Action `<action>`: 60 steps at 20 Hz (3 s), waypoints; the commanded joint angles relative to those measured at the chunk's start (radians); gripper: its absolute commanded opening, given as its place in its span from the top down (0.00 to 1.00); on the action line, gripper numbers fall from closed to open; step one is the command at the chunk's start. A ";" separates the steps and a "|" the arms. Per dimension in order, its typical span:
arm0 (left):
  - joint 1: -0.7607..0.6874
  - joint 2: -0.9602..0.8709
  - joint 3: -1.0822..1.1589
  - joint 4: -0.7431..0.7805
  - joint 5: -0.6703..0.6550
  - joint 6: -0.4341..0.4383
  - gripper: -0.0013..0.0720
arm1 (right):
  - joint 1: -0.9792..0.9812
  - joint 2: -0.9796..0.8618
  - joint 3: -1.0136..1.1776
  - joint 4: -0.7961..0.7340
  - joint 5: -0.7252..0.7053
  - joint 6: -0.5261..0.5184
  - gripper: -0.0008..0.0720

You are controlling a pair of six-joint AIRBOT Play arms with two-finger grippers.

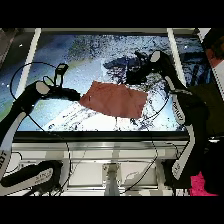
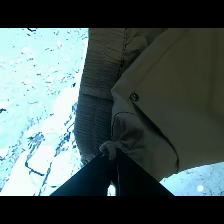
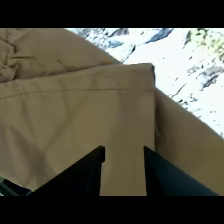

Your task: Fold the clothes and pants, and hang the long-sleeved shirts on hangers.

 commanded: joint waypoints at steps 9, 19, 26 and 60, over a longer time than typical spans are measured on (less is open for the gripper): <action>-0.001 0.000 -0.003 0.003 0.000 -0.001 0.96 | -0.014 -0.146 0.031 0.204 -0.075 -0.047 0.56; -0.001 0.000 -0.003 0.003 0.000 -0.001 0.96 | -0.024 -0.146 0.050 0.178 -0.164 -0.041 0.56; -0.001 0.000 -0.003 0.003 0.000 -0.001 0.96 | -0.024 -0.178 0.050 0.179 -0.138 -0.010 0.57; -0.142 -0.079 0.377 -0.700 0.679 0.380 0.96 | -0.087 0.220 0.096 0.243 -0.893 -0.001 0.98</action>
